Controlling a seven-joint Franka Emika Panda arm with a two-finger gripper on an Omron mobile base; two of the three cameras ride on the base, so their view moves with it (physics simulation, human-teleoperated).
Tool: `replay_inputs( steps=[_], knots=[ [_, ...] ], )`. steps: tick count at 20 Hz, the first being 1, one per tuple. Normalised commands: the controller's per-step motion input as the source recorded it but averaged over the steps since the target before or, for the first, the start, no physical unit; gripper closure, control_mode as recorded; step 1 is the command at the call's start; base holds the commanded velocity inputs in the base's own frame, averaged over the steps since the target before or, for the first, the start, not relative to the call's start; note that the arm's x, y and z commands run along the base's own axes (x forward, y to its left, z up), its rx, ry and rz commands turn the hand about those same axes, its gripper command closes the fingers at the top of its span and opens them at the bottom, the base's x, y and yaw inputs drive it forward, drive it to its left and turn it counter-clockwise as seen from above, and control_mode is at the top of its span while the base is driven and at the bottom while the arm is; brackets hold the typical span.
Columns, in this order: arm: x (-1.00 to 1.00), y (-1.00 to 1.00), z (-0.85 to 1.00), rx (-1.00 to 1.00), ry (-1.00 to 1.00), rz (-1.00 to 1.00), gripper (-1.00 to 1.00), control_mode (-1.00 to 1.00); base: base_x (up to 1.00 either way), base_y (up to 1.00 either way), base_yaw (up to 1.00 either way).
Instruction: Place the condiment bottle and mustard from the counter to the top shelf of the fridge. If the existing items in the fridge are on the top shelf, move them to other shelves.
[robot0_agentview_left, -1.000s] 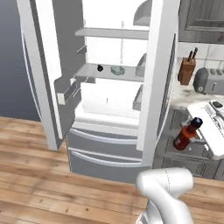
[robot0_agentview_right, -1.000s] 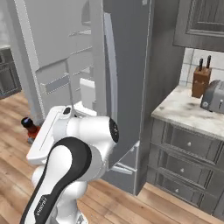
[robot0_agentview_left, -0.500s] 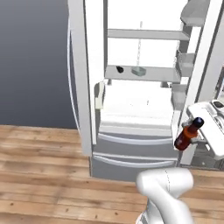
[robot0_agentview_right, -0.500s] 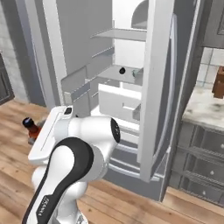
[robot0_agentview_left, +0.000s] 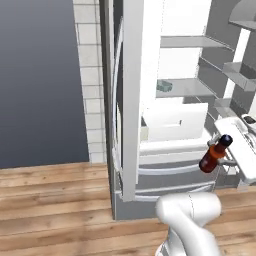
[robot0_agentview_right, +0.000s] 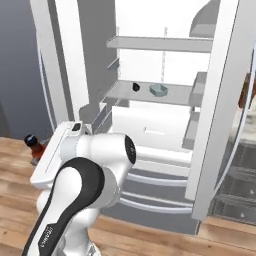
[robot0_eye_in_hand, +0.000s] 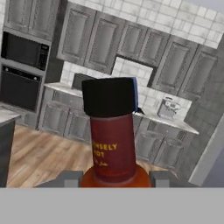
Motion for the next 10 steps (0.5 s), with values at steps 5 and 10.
replay_inputs(
  steps=[5, 10],
  knots=[
    [0.0, 0.0, 0.0, 0.0, 0.0, 0.0, 1.0, 1.0, 0.62, -0.22, -0.25],
    [0.0, 0.0, 0.0, 0.0, 0.0, 0.0, 1.0, 1.0, 0.38, -0.14, -0.28]
  ],
)
